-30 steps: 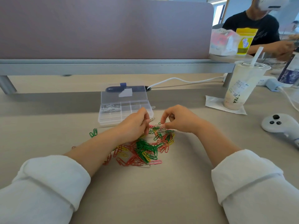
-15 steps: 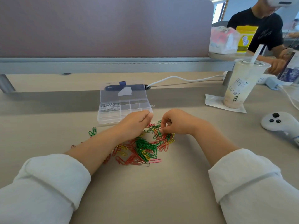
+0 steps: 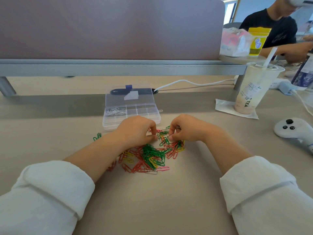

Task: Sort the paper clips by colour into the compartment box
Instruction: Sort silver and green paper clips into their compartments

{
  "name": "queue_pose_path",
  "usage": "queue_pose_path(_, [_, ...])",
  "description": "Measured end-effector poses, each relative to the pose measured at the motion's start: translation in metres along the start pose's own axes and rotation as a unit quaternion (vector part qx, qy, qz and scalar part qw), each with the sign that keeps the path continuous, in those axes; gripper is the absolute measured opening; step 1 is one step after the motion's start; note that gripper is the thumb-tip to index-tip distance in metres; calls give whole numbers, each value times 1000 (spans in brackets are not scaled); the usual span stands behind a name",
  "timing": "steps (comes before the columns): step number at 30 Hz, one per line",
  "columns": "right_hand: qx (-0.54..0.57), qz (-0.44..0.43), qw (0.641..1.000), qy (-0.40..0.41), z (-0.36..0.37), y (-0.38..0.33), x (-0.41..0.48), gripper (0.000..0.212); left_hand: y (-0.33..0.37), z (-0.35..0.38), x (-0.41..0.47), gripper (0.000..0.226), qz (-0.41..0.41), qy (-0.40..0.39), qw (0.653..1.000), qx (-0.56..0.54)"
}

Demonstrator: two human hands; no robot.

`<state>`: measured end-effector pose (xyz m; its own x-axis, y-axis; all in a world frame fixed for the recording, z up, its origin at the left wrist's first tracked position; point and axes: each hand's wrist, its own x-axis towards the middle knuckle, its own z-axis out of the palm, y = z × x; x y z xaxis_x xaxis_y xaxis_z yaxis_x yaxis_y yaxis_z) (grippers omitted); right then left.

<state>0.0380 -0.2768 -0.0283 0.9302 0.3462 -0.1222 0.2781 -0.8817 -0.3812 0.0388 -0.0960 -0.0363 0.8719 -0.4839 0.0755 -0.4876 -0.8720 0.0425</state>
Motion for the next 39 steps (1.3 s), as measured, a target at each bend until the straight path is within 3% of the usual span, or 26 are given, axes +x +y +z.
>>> queue_pose_path(7, [22, 1, 1000, 8, -1, -1, 1, 18, -5, -5, 1, 14, -33, -62, 996, -46])
queue_pose_path(10, [30, 7, 1000, -2, 0, -3, 2, 18, -6, -8, 1, 11, -36, -43, 997, -55])
queue_pose_path(16, [74, 4, 997, 6, 1, -2, 2, 8, 5, -7, 0, 24, 82, 15, 996, 7])
queue_pose_path(27, [119, 9, 993, 14, 1, 2, 5, 26, -1, -2, 4, 30, 40, 3, 999, 16])
queue_pose_path(35, [77, 25, 996, 36, -1, -1, 3, 47, 1, -2, 3, 22, 62, 21, 997, 33])
queue_pose_path(39, [38, 28, 999, 22, -2, -2, 4, 46, 0, -1, 3, 16, 65, 29, 997, 35])
